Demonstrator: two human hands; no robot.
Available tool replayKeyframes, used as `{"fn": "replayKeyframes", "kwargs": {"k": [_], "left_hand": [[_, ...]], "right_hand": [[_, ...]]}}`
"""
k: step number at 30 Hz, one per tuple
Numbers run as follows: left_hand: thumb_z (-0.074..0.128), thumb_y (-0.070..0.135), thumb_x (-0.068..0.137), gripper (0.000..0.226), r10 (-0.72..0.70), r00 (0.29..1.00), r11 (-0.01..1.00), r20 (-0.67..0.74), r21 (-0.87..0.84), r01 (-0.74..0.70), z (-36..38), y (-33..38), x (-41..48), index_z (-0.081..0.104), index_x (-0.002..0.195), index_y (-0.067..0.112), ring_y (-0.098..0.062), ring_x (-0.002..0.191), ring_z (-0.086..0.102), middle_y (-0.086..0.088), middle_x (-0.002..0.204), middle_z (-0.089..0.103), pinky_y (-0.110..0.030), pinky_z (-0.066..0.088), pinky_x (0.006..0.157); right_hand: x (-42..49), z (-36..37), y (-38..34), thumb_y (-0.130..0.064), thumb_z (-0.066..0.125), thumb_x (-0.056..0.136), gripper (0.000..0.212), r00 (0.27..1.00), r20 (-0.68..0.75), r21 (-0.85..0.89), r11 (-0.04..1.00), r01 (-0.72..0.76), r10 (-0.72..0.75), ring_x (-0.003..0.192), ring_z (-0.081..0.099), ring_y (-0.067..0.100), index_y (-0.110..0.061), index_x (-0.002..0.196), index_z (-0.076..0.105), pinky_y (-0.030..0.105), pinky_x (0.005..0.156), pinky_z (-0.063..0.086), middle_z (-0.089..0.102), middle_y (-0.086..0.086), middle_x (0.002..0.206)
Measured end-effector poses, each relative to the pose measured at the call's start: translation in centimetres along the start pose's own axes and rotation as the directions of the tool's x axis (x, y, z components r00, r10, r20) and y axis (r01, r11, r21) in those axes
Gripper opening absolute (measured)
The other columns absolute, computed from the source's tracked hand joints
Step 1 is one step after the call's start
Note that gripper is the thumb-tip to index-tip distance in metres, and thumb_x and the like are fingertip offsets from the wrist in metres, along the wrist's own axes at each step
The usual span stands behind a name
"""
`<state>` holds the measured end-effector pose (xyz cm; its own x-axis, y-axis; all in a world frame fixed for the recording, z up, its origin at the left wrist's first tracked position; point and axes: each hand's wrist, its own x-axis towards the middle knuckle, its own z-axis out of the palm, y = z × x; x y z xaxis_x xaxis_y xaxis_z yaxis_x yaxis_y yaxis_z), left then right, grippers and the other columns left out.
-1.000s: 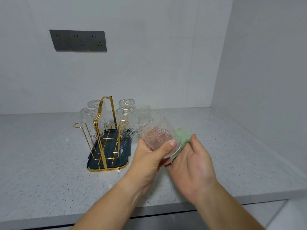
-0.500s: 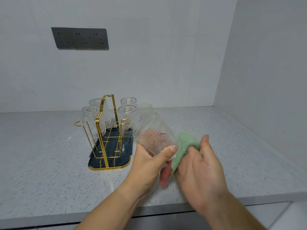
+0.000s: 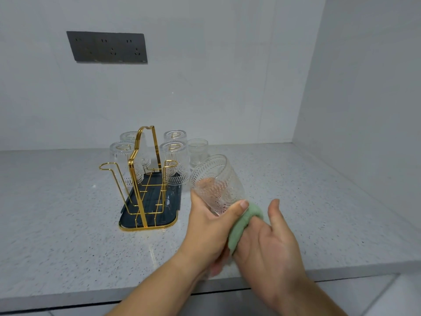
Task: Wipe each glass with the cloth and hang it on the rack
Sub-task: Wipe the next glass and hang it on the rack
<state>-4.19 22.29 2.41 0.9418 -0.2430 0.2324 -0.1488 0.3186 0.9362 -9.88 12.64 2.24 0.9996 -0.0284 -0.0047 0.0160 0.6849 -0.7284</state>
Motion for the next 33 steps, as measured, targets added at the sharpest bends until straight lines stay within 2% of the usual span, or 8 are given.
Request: {"fn": "replayKeyframes", "kwargs": {"k": [6, 11, 15, 20, 24, 28, 30, 33], "left_hand": [[0.083, 0.008, 0.087, 0.061, 0.024, 0.997, 0.999, 0.076, 0.021, -0.026, 0.0, -0.3, 0.1, 0.04, 0.129, -0.001, -0.033, 0.059, 0.063, -0.024, 0.088, 0.066, -0.034, 0.056, 0.056], [0.085, 0.008, 0.074, 0.076, 0.021, 0.996, 0.999, 0.087, 0.024, -0.023, 1.3, -1.2, -0.5, 0.043, 0.137, 0.016, -0.018, 0.116, 0.073, -0.006, 0.123, 0.075, -0.035, 0.06, 0.098], [0.087, 0.003, 0.078, 0.072, 0.002, 0.999, 0.998, 0.036, 0.058, -0.005, 0.8, -1.6, 0.1, 0.042, 0.133, 0.019, -0.029, 0.109, 0.075, -0.016, 0.121, 0.072, -0.034, 0.062, 0.08], [0.085, -0.001, 0.082, 0.07, 0.015, 0.999, 0.989, 0.03, 0.146, -0.019, -0.7, -1.1, 0.9, 0.046, 0.135, 0.02, -0.001, 0.11, 0.071, 0.002, 0.124, 0.071, -0.015, 0.055, 0.087], [0.09, 0.009, 0.079, 0.07, -0.003, 0.999, 0.966, 0.041, 0.258, -0.008, -1.5, -1.2, 0.7, 0.049, 0.132, 0.028, 0.006, 0.111, 0.066, 0.01, 0.125, 0.068, -0.012, 0.052, 0.092], [0.092, 0.013, 0.077, 0.066, -0.038, 0.997, 0.955, 0.07, 0.297, 0.016, -1.9, -0.9, 1.1, 0.052, 0.127, 0.03, 0.005, 0.105, 0.068, 0.009, 0.122, 0.07, -0.009, 0.052, 0.084], [0.092, 0.014, 0.077, 0.068, -0.065, 0.994, 0.953, 0.093, 0.302, 0.034, -2.0, -0.7, 1.4, 0.052, 0.129, 0.03, 0.006, 0.105, 0.068, 0.01, 0.123, 0.07, -0.009, 0.052, 0.083], [0.092, 0.014, 0.077, 0.068, -0.108, 0.987, 0.949, 0.121, 0.308, 0.066, -2.6, -0.6, 1.8, 0.052, 0.13, 0.032, 0.008, 0.106, 0.067, 0.012, 0.124, 0.07, -0.008, 0.052, 0.083]], "right_hand": [[0.9, -0.1, -3.1, -0.071, 0.018, 0.097, 0.091, 0.996, -0.061, -0.066, 0.996, 0.061, -0.065, 0.125, 0.06, 0.04, -0.001, 0.139, 0.055, 0.05, 0.101, 0.044, 0.066, 0.026, 0.131], [2.2, -0.3, -3.4, -0.067, 0.018, 0.101, 0.085, 0.995, -0.088, 0.071, 0.996, 0.053, -0.046, 0.124, 0.064, 0.039, -0.001, 0.14, 0.055, 0.052, 0.113, 0.043, 0.066, 0.026, 0.133], [1.6, -1.2, -3.2, -0.064, 0.021, 0.102, 0.079, 0.995, -0.103, 0.046, 0.999, 0.002, 0.003, 0.125, 0.064, 0.038, -0.004, 0.141, 0.054, 0.053, 0.111, 0.042, 0.066, 0.024, 0.134], [1.3, -2.8, -4.3, -0.047, 0.035, 0.107, 0.055, 0.961, -0.265, -0.331, 0.944, -0.01, -0.083, 0.106, 0.074, 0.033, -0.009, 0.121, 0.073, 0.048, 0.098, 0.052, 0.076, 0.019, 0.115], [1.5, -3.9, -7.1, -0.041, 0.04, 0.108, 0.043, 0.895, -0.29, -0.76, 0.65, 0.0, -0.339, 0.079, 0.077, 0.016, -0.022, 0.104, 0.079, 0.032, 0.074, 0.054, 0.081, 0.004, 0.087], [1.9, -6.8, -9.6, -0.036, 0.037, 0.109, 0.034, 0.895, -0.048, -0.999, 0.004, -0.051, -0.443, 0.07, 0.059, 0.002, -0.029, 0.092, 0.066, 0.02, 0.064, 0.039, 0.066, -0.011, 0.076], [2.3, -8.6, -10.1, -0.034, 0.035, 0.109, 0.034, 0.931, -0.028, -0.959, -0.252, -0.128, -0.365, 0.077, 0.058, 0.002, -0.026, 0.091, 0.062, 0.023, 0.073, 0.045, 0.066, -0.009, 0.085], [2.3, -10.4, -9.8, -0.04, 0.031, 0.109, 0.042, 0.959, -0.182, -0.866, -0.426, -0.261, -0.218, 0.076, 0.056, 0.004, -0.028, 0.081, 0.06, 0.048, 0.11, 0.041, 0.064, -0.011, 0.083]]}}
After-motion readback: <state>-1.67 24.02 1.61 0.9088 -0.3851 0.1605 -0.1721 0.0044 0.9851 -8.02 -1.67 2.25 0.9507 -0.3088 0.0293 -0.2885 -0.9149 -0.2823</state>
